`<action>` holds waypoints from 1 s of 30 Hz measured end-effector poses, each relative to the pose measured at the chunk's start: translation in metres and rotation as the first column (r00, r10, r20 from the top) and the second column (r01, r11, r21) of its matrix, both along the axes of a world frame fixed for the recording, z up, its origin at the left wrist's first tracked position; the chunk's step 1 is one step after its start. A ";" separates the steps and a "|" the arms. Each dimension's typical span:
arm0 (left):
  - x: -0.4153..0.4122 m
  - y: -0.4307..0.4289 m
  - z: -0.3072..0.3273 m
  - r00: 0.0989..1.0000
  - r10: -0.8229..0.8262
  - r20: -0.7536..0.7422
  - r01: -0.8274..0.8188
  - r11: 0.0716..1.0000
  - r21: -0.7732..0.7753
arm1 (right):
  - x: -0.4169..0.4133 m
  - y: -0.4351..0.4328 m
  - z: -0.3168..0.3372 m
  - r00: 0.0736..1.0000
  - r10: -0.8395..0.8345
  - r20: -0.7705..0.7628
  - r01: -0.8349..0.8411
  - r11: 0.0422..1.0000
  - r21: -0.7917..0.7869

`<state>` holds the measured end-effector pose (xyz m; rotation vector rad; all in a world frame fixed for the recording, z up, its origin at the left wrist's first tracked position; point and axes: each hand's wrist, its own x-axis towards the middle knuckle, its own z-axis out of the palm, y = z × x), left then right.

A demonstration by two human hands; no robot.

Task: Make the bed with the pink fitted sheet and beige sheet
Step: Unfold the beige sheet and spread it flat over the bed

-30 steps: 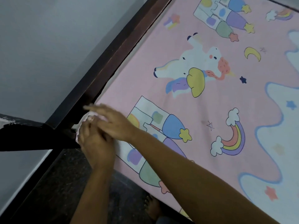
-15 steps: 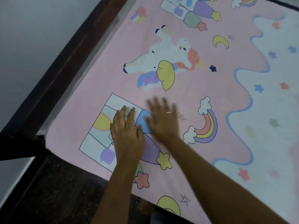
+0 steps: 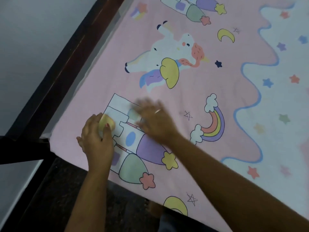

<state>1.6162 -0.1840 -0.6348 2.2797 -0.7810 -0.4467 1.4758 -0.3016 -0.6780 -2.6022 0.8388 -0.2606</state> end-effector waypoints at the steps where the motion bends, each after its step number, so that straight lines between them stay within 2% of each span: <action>1: 0.003 0.004 -0.003 1.000 -0.005 0.014 0.005 1.000 0.018 | -0.010 -0.023 -0.008 0.975 -0.210 -0.067 0.210 0.978 -0.010; 3: 0.005 0.012 -0.012 1.000 -0.008 0.030 0.006 0.998 0.069 | -0.020 -0.036 -0.025 0.849 -0.475 -0.233 0.482 0.876 -0.027; 4: 0.005 0.015 -0.015 1.000 -0.009 0.030 0.006 0.996 0.088 | -0.012 -0.024 -0.031 0.815 -0.501 -0.291 0.508 0.859 -0.056; 5: 0.003 0.017 -0.016 1.000 -0.012 0.026 0.009 0.995 0.101 | 0.001 -0.010 -0.034 0.827 -0.474 -0.303 0.481 0.875 -0.055; 7: 0.000 0.017 -0.016 1.000 -0.016 0.023 0.013 0.993 0.114 | 0.029 0.026 -0.026 0.918 -0.341 -0.203 0.334 0.940 -0.070; 9: -0.005 0.014 -0.011 1.000 -0.021 0.010 0.020 0.992 0.125 | 0.053 0.070 -0.019 0.986 -0.101 -0.131 0.104 0.995 0.010; 11: -0.009 0.010 -0.002 0.999 -0.034 0.006 0.033 0.991 0.129 | 0.064 0.097 0.002 0.986 0.150 -0.075 -0.139 0.981 0.135; 13: -0.010 0.005 0.008 0.998 -0.070 0.006 0.069 0.991 0.113 | 0.063 0.099 0.015 0.961 0.246 0.122 -0.272 0.916 0.295; 15: -0.009 0.001 0.015 0.993 -0.114 0.007 0.113 0.991 0.077 | 0.045 0.082 0.014 0.959 0.138 0.249 -0.204 0.943 0.264; 16: -0.008 0.001 0.017 0.991 -0.133 0.009 0.132 0.989 0.061 | 0.029 0.066 0.009 0.970 0.047 0.240 -0.107 0.964 0.245; 19: -0.011 -0.001 0.012 0.982 -0.187 0.015 0.186 0.982 0.035 | -0.050 -0.001 -0.009 0.948 -0.316 0.024 0.312 0.943 0.119; 22: -0.026 -0.004 -0.001 0.961 -0.275 0.022 0.273 0.959 0.075 | -0.133 -0.046 -0.022 0.827 -0.504 -0.250 0.512 0.858 -0.039; 24: -0.044 -0.008 -0.009 0.941 -0.335 0.040 0.327 0.936 0.130 | -0.144 -0.038 -0.033 0.778 -0.543 -0.315 0.539 0.835 -0.110; 25: -0.053 -0.009 -0.012 0.932 -0.360 0.048 0.349 0.924 0.155 | -0.136 -0.023 -0.038 0.789 -0.528 -0.315 0.520 0.846 -0.118; 28: -0.078 -0.013 -0.016 0.885 -0.457 0.082 0.432 0.875 0.216 | -0.089 0.043 -0.035 0.915 -0.352 -0.196 0.337 0.935 -0.105; 30: -0.087 -0.016 -0.013 0.858 -0.505 0.096 0.470 0.846 0.252 | -0.056 0.084 -0.024 0.982 -0.166 -0.093 0.170 0.985 0.029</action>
